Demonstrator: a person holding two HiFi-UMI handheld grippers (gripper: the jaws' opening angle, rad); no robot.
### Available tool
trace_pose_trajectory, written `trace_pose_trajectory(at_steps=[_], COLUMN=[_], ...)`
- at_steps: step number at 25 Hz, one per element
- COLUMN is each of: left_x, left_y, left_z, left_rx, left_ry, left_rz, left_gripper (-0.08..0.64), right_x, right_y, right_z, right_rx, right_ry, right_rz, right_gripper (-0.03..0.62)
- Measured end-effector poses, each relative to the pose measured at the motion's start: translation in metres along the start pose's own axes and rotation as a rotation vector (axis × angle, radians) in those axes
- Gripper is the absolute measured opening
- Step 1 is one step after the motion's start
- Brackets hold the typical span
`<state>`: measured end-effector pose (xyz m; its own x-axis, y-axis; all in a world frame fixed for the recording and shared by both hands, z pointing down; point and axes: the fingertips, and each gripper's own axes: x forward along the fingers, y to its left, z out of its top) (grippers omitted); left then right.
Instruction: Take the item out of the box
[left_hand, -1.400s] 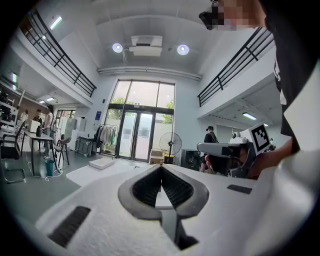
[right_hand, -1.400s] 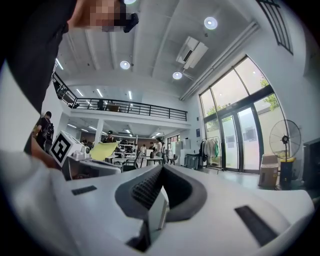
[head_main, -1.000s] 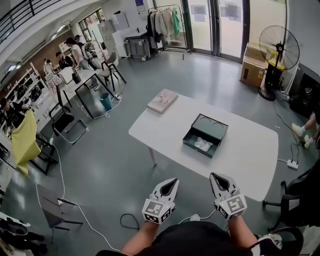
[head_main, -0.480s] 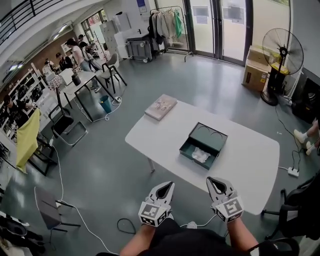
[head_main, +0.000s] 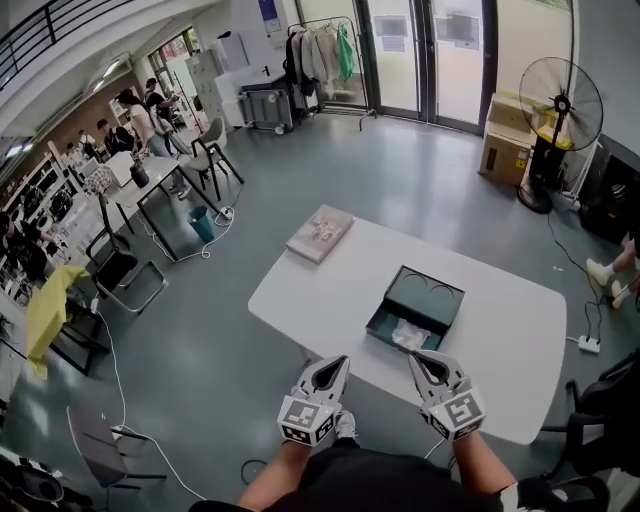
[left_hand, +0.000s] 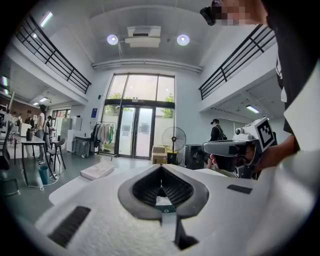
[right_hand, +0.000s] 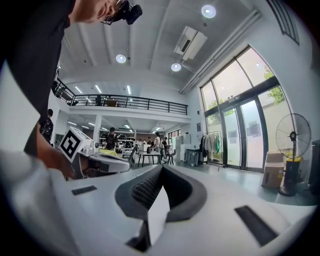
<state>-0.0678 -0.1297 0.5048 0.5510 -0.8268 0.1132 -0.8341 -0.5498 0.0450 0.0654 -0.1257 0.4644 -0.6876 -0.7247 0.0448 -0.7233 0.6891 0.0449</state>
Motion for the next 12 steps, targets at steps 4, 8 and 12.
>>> trace_pose_trajectory(at_steps=[4,8,12], left_x=[0.023,0.046,0.061], left_y=[0.034,0.062,0.085], left_z=[0.012,0.022,0.021], left_rx=[-0.009,0.027,0.027], left_ry=[-0.008,-0.016,-0.011], left_rz=[-0.054,-0.107,-0.157], left_gripper=[0.012,0.012,0.012], right_x=[0.041,0.076,0.104], right_y=[-0.002,-0.008,-0.014], right_z=[-0.006,-0.004,-0.007], right_rx=[-0.015,-0.01,0.012], right_ry=[0.016,0.012,0.027], right_rz=[-0.004,-0.046,-0.097], right_gripper=[0.006,0.006,0.006])
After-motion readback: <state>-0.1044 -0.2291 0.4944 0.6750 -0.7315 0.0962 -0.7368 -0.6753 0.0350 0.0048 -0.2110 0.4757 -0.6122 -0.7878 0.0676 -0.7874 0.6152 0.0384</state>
